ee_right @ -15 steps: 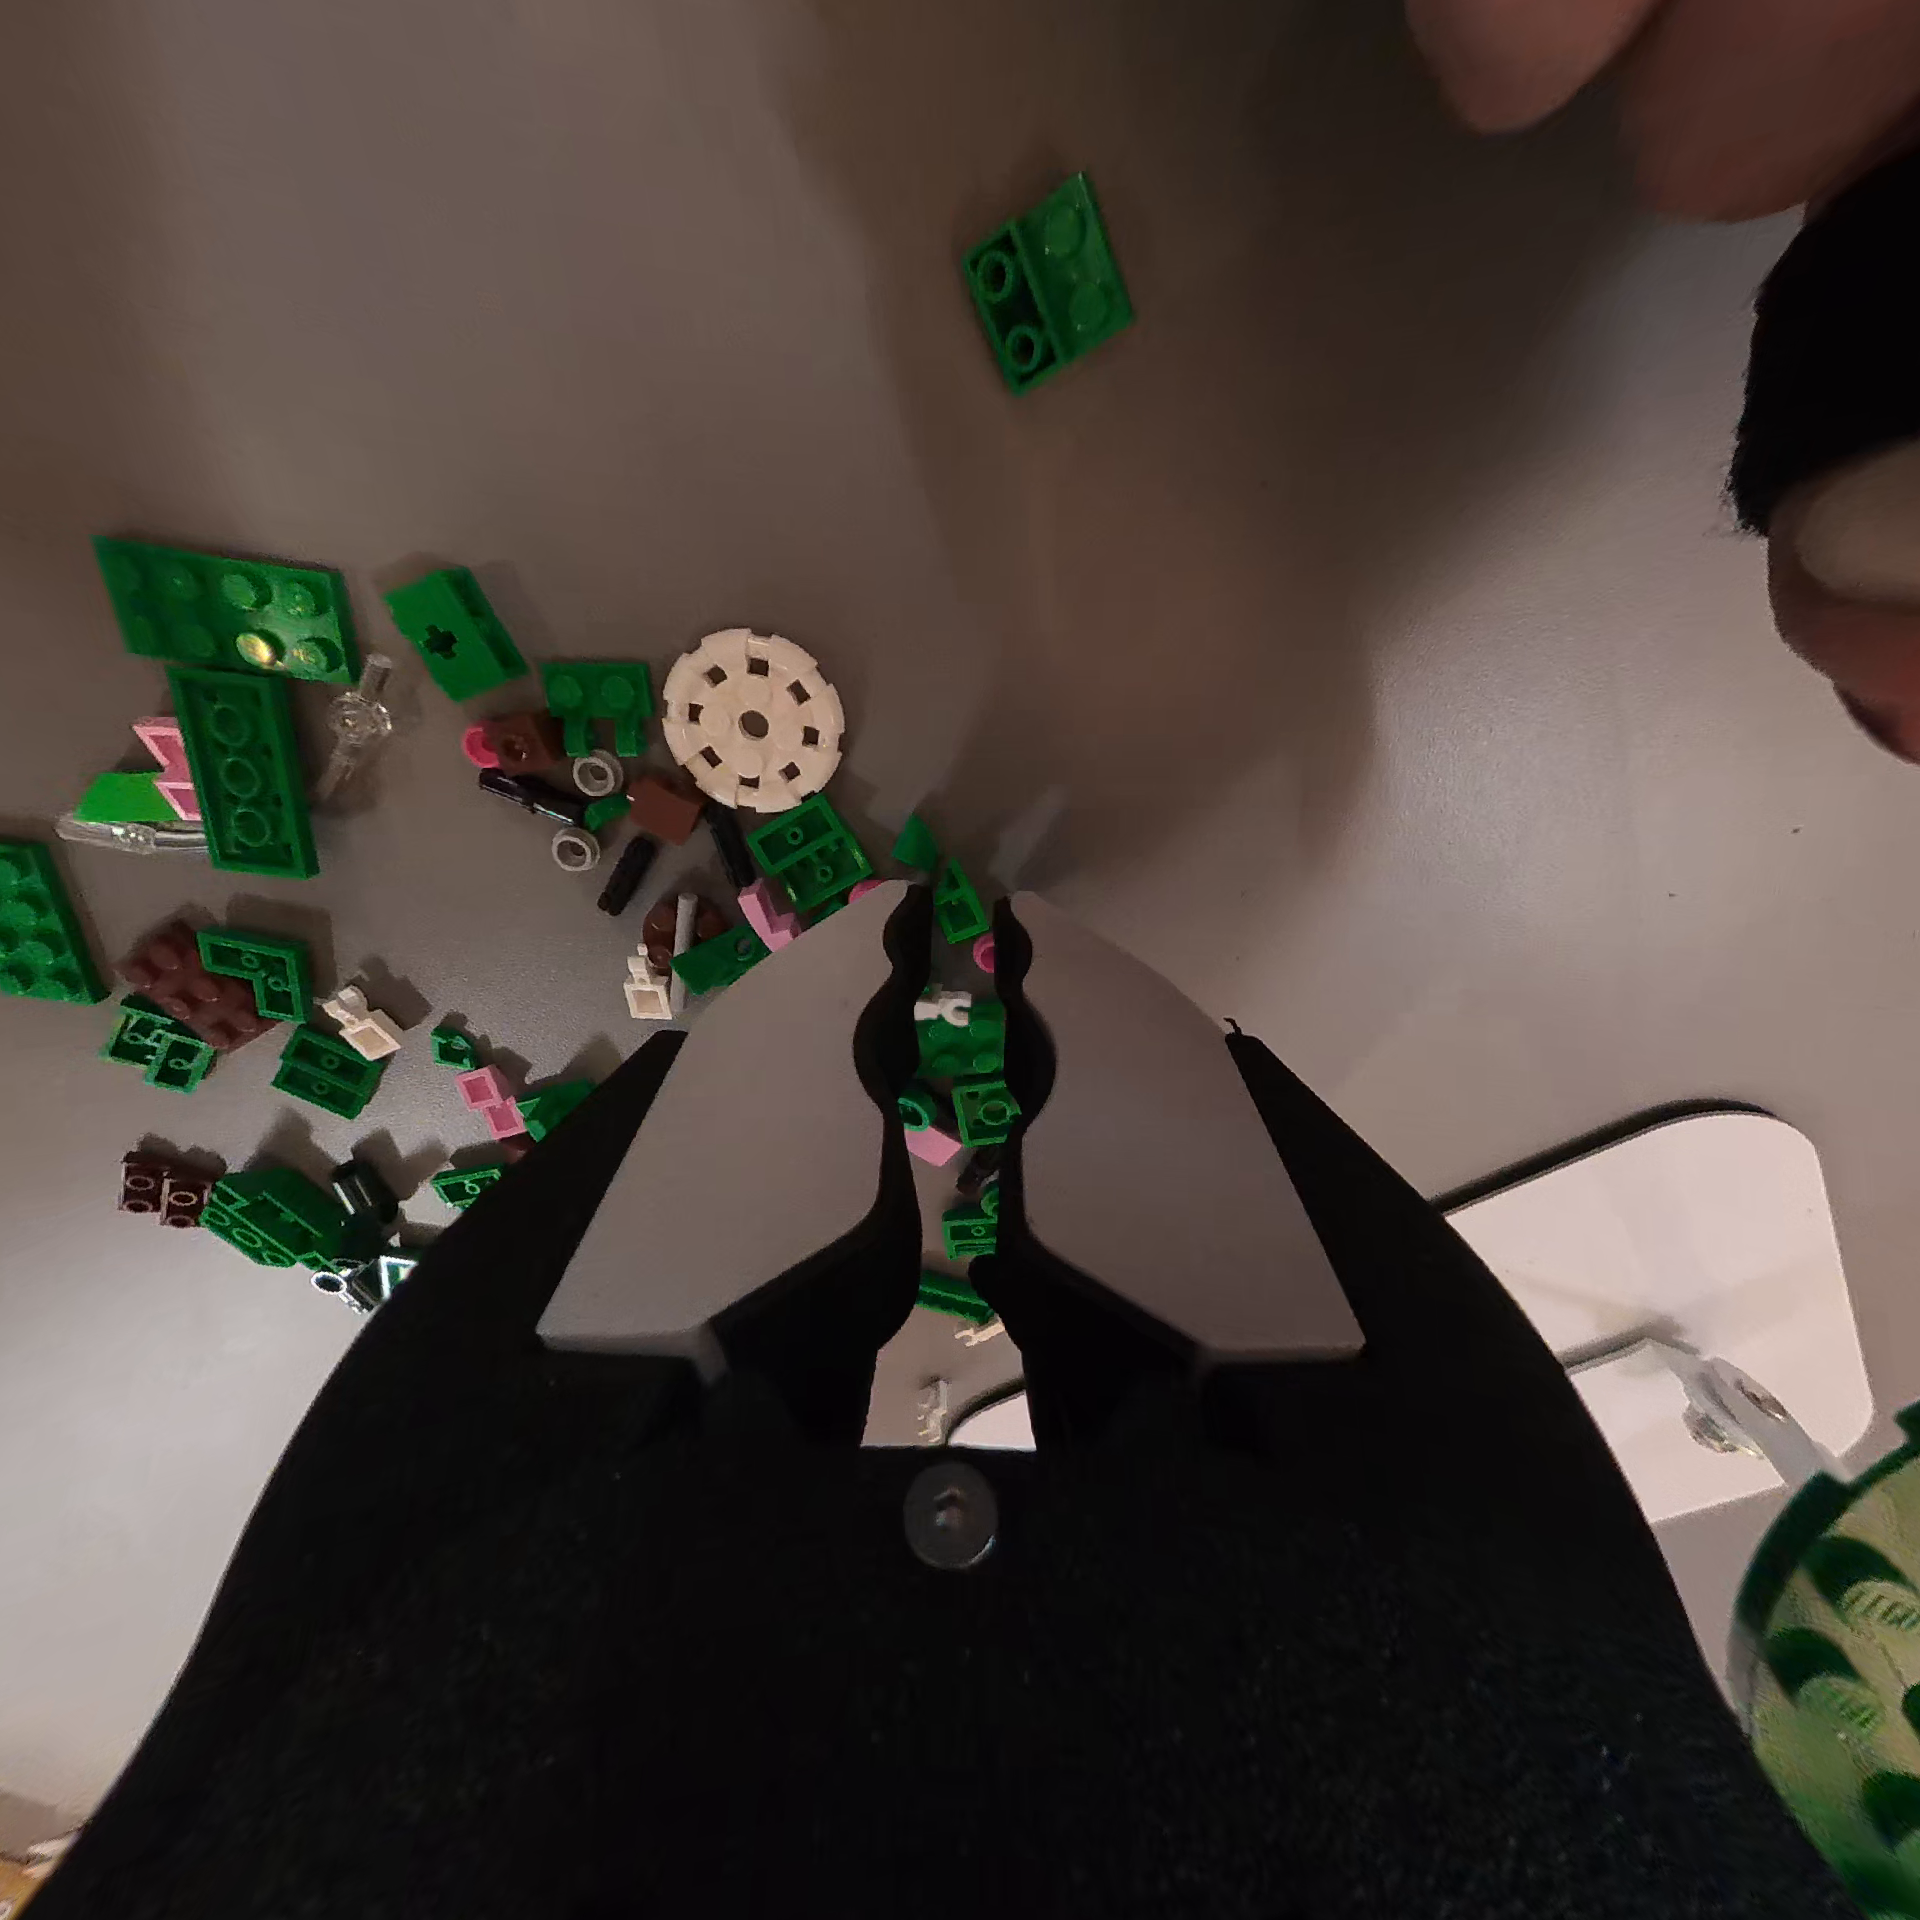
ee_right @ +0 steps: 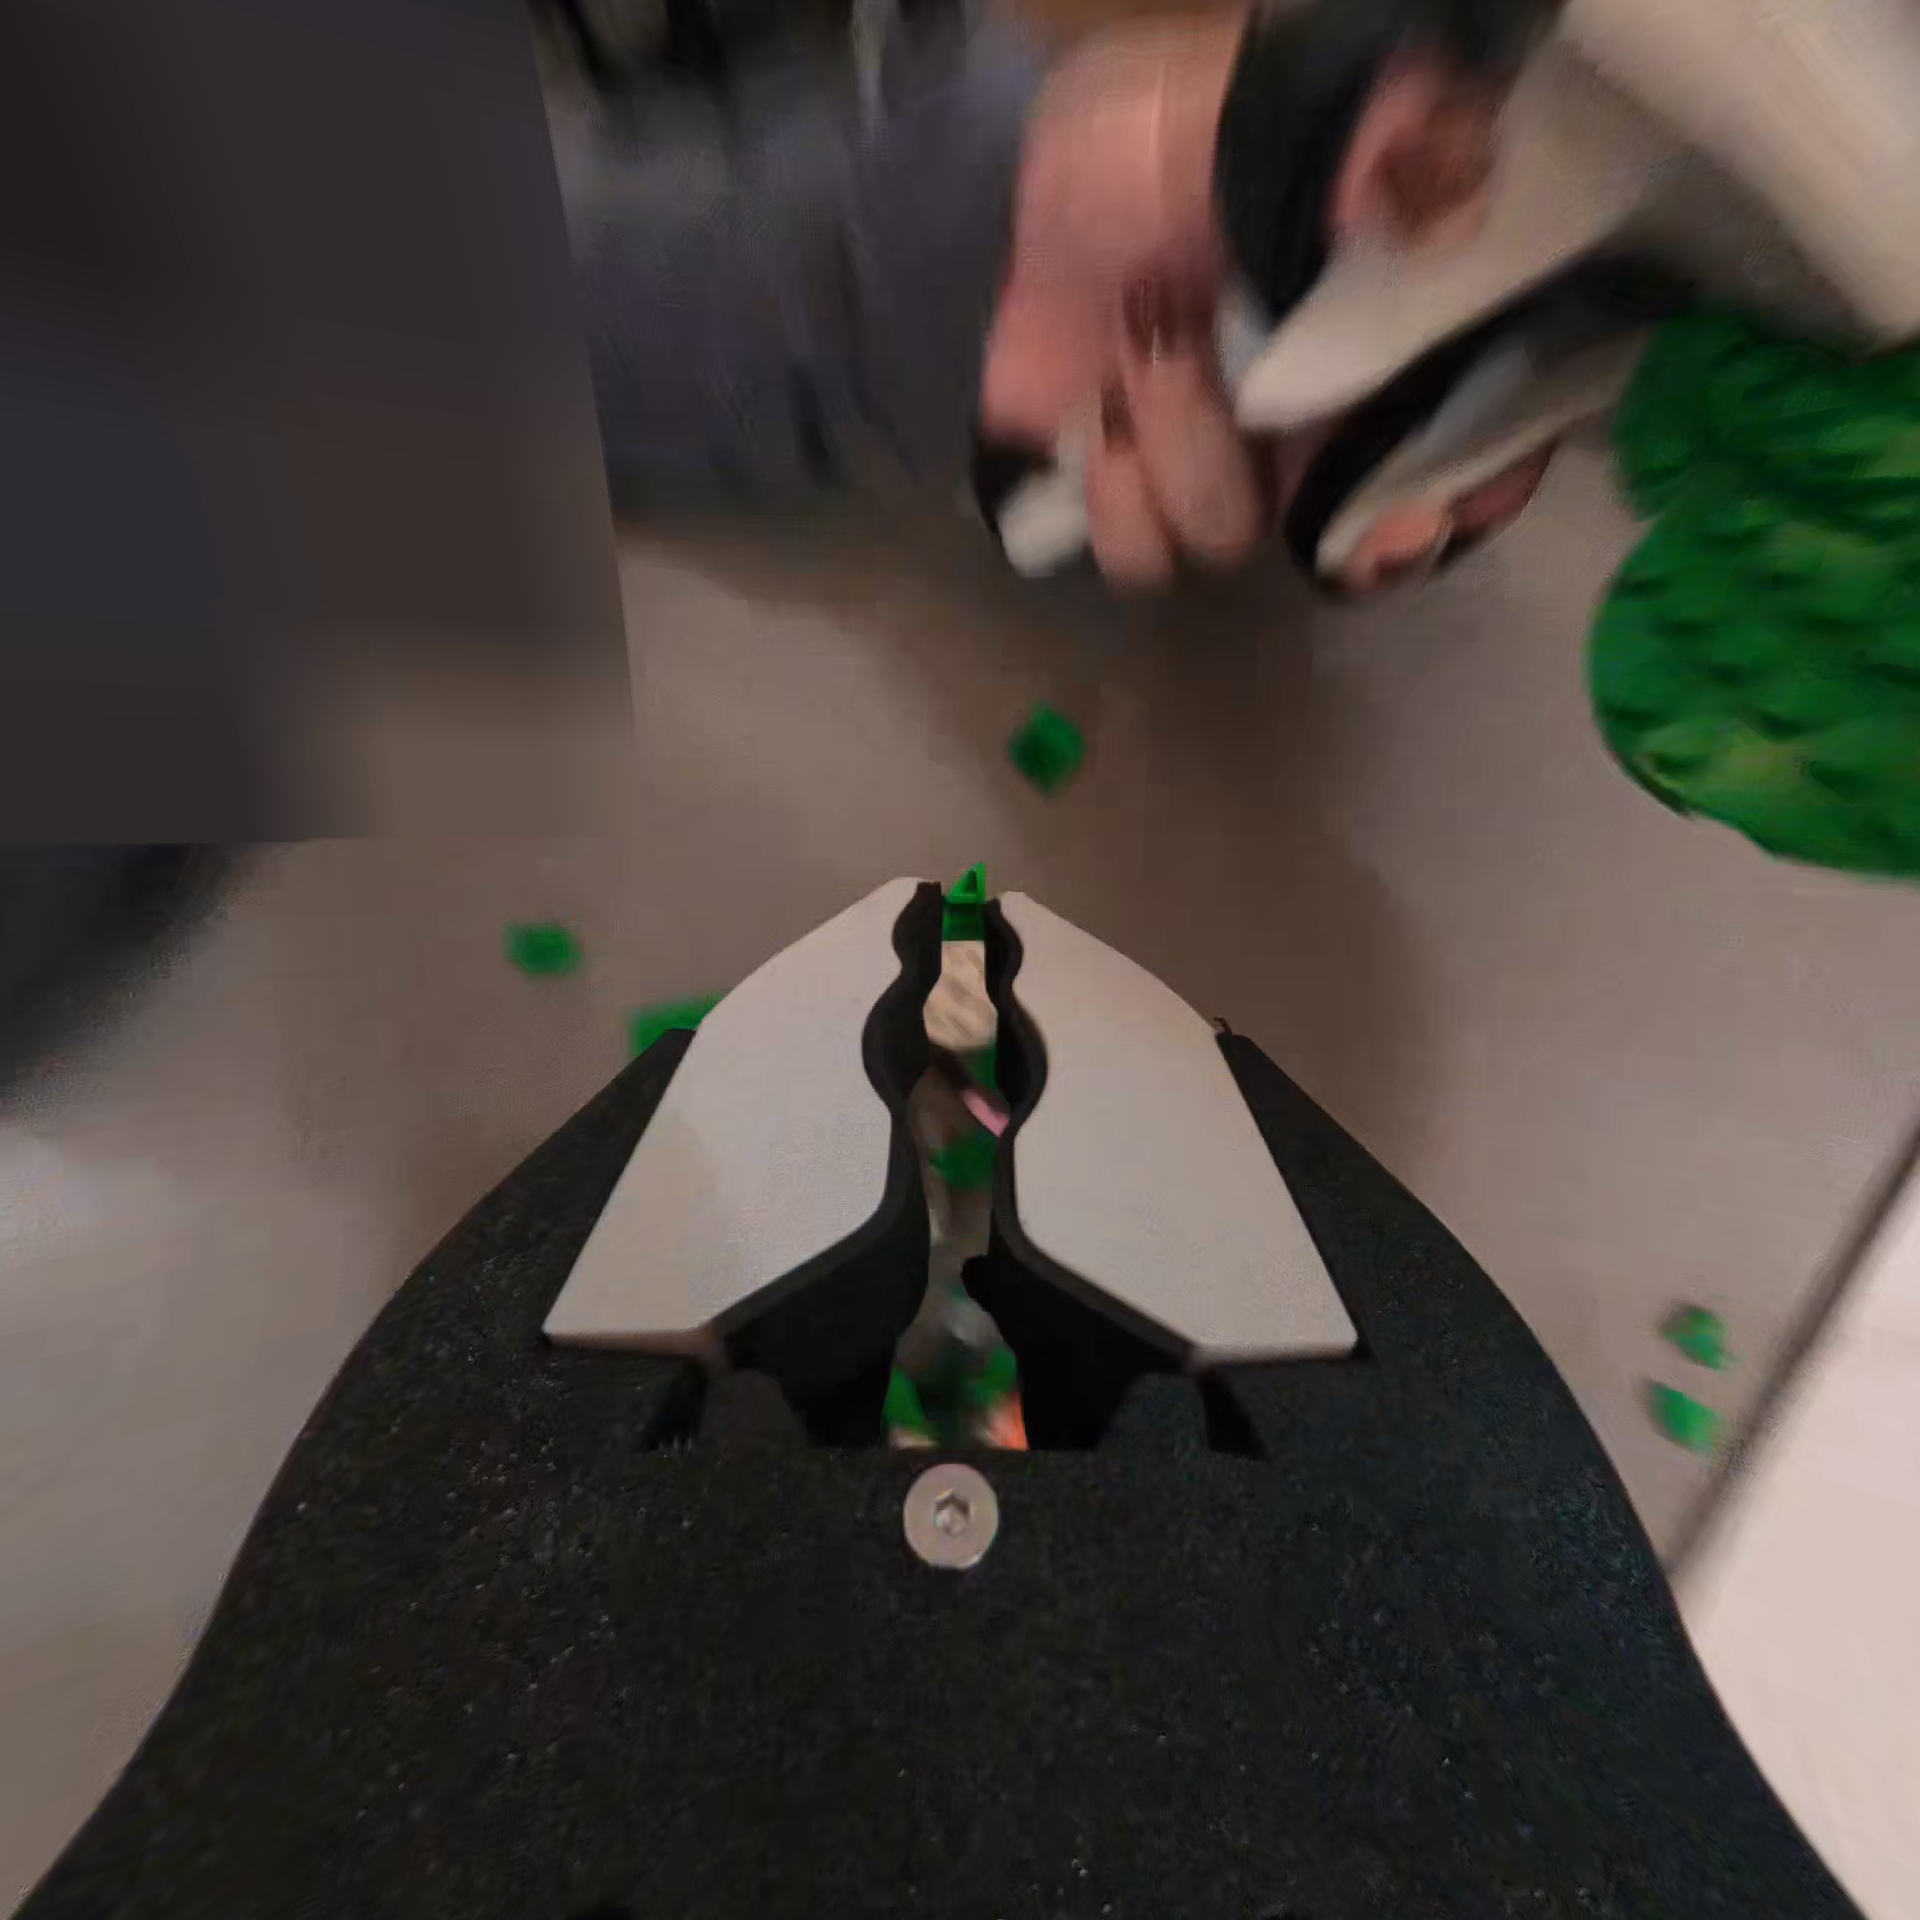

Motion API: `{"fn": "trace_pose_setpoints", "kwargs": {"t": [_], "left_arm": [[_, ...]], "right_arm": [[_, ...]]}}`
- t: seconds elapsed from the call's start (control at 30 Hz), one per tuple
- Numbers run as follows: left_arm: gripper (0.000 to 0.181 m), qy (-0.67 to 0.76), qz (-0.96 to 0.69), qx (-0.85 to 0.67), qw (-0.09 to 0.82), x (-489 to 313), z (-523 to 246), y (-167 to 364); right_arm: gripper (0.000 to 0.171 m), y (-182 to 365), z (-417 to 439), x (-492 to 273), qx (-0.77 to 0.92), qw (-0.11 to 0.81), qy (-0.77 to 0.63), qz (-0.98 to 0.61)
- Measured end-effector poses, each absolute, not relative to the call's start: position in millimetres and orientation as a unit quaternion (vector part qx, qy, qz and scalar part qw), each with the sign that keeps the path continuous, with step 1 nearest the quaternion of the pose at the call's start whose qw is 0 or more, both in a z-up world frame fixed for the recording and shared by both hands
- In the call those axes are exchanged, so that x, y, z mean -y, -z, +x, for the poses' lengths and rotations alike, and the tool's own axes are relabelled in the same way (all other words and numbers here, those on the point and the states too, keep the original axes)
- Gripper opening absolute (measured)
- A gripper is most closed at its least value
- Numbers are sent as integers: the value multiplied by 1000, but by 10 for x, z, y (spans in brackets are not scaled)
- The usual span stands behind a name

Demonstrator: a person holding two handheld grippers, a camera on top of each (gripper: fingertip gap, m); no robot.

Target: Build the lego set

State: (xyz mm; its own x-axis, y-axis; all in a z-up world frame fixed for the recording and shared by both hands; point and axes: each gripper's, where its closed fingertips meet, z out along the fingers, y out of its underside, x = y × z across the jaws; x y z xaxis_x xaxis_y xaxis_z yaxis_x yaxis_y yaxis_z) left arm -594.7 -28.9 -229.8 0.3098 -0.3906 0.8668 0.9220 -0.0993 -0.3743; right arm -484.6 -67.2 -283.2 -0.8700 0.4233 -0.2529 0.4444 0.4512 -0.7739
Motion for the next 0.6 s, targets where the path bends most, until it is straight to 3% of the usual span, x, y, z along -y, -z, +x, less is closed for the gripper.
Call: {"fn": "trace_pose_setpoints", "kwargs": {"t": [0.1,0.2,0.6], "left_arm": [[7,533,-523,251,616,270,-5901,2299],[7,535,-528,247,611,248,-5855,2317],[8,542,-535,239,602,216,-5773,2332]], "right_arm": [[7,2240,-4647,578,-682,54,675,277],[7,1904,-4402,280,-547,73,791,264],[7,1727,-3816,-211,-438,18,862,254]]}}
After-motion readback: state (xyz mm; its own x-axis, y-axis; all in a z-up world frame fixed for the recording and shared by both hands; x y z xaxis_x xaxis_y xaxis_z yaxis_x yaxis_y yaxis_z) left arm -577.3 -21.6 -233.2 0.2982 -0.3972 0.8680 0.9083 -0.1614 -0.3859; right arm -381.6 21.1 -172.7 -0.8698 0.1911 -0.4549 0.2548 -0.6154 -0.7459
